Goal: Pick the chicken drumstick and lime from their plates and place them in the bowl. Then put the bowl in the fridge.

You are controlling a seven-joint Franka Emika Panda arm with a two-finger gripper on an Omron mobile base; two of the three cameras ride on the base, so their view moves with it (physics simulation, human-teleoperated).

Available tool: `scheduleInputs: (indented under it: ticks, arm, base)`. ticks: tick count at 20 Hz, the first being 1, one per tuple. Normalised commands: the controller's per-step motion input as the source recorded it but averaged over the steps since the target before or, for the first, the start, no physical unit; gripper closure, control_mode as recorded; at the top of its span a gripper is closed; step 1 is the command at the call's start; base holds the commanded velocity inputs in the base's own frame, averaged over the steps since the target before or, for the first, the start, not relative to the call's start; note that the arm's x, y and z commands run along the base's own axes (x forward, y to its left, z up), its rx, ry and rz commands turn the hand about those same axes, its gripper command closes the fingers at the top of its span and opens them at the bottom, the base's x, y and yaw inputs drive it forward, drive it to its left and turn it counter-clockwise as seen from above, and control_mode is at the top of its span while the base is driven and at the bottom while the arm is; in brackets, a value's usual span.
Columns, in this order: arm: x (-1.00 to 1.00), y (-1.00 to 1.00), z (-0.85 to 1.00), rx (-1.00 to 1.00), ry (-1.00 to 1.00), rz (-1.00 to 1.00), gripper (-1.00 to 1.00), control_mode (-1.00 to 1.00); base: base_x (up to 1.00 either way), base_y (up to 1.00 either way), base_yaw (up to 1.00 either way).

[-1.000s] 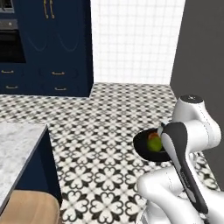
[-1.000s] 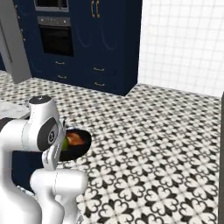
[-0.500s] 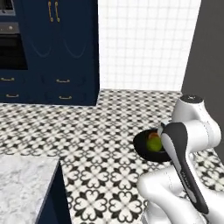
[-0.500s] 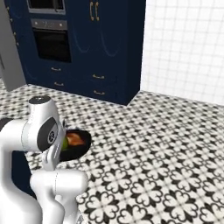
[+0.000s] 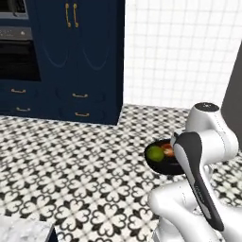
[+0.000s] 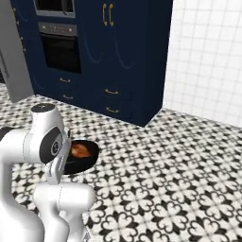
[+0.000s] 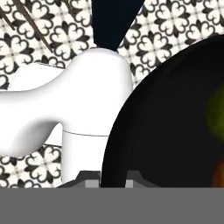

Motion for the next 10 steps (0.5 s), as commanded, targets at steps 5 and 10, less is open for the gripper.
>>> scheduleInputs:
  ticks: [5, 10]
  arm:
    - [0.0, 0.0, 0.0, 0.0, 0.0, 0.0, 1.0, 1.0]
    - [0.0, 0.0, 0.0, 0.0, 0.0, 0.0, 1.0, 1.0]
  base:
    - [1.0, 0.0, 0.39]
    - [1.0, 0.0, 0.45]
